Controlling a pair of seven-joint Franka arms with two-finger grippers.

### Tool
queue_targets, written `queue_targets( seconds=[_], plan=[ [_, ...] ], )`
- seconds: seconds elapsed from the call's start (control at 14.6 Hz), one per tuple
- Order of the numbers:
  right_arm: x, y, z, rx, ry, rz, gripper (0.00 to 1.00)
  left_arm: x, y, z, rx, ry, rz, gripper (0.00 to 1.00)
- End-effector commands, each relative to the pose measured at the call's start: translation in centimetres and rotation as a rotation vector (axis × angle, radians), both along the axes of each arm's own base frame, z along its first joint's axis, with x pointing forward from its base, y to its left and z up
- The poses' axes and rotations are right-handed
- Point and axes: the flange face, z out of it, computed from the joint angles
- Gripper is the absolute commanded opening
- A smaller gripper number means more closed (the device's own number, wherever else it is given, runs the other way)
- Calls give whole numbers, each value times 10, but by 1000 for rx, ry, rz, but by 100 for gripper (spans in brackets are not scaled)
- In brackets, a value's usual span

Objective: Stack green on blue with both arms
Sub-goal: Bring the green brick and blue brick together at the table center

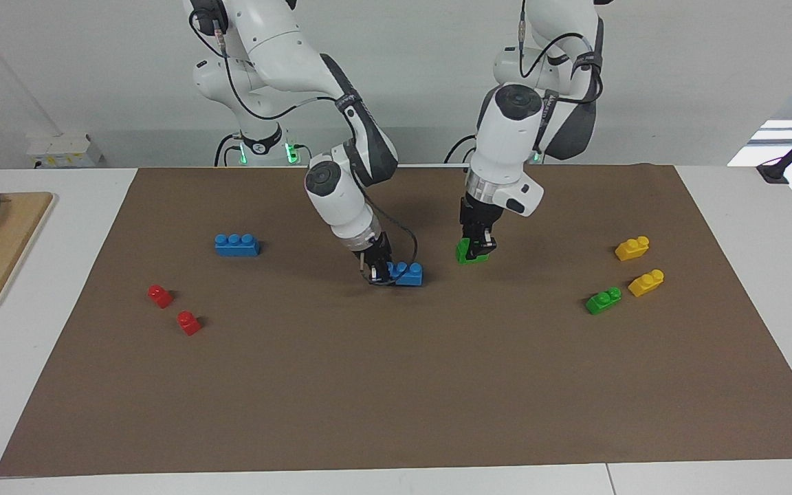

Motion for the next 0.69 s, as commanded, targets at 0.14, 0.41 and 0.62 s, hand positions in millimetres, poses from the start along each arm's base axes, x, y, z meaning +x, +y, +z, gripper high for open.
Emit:
queue_targets(
  seconds=[0.14, 0.41, 0.62],
  plan=[
    [-2, -3, -5, -35, -15, -25, 0, 1, -16, -12, 5, -34, -8, 0],
    [-7, -5, -13, -38, -35, -35, 0, 6, -30, -28, -75, -20, 10, 0],
    [-10, -7, -15, -40, -43, -25, 0, 5, -39, -42, -96, 9, 4, 0]
  ],
)
